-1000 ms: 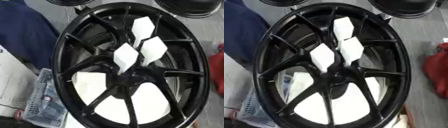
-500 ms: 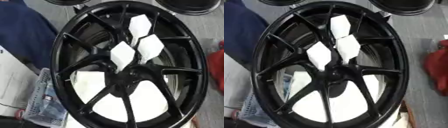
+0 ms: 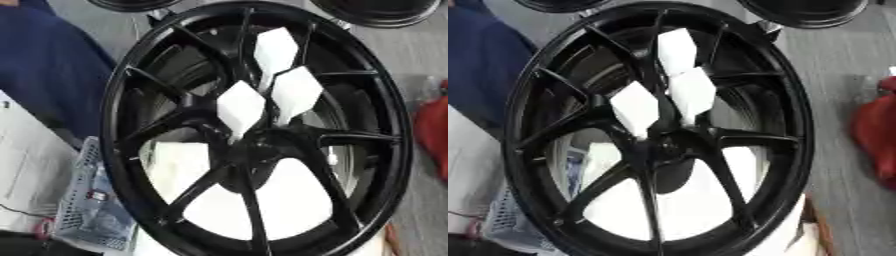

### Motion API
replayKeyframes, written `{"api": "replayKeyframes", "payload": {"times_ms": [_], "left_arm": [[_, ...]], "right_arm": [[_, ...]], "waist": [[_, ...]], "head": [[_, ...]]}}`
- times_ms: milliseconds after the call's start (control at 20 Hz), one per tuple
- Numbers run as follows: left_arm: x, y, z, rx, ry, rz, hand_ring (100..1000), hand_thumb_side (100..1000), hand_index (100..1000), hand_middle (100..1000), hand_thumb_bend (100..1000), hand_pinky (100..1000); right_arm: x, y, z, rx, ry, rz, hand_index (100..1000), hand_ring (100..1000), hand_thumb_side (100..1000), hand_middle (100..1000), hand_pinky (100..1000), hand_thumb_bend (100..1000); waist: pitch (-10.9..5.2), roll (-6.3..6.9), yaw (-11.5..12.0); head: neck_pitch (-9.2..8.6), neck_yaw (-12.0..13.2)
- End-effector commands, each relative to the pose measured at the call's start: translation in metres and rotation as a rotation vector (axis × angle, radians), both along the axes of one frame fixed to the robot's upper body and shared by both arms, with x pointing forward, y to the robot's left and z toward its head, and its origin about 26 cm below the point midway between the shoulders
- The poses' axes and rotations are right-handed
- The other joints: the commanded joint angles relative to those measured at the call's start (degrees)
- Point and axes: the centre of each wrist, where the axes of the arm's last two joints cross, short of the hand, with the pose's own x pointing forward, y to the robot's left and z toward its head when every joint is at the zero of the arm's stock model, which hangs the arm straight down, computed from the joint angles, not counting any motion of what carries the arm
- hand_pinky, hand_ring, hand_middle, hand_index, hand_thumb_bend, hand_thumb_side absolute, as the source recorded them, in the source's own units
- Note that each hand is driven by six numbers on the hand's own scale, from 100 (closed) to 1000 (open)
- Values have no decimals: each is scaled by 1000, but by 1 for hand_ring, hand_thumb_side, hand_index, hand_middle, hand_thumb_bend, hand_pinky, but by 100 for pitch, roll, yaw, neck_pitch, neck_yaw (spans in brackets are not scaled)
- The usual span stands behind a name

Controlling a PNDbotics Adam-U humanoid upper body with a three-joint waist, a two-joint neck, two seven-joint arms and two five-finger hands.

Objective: Pull the pin out of the wheel hub.

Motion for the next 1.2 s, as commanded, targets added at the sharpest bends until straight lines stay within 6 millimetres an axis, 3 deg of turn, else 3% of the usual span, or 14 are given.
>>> {"api": "replayKeyframes", "payload": {"times_ms": [50, 600, 700, 1200], "left_arm": [[-6, 1, 25, 170, -51, -9, 674, 760, 851, 726, 247, 800], [-10, -20, 79, 700, -44, -87, 715, 751, 850, 737, 296, 800], [-10, -28, 86, 766, -29, -111, 717, 759, 850, 736, 254, 802], [-9, -82, 107, 1006, 71, -263, 730, 763, 853, 740, 278, 807]], "right_arm": [[-5, -2, 12, -38, -21, -18, 787, 745, 501, 710, 848, 100], [-4, -2, 13, -46, -14, -13, 787, 745, 494, 711, 848, 100], [-4, -2, 13, -45, -14, -9, 787, 745, 493, 711, 849, 100], [-2, 2, 13, -52, 0, 15, 788, 746, 487, 713, 850, 100]], "waist": [[-197, 21, 3], [-224, 54, -73], [-228, 58, -93], [-285, 112, -142]], "head": [[41, -50], [87, -137], [86, -100], [122, -28]]}}
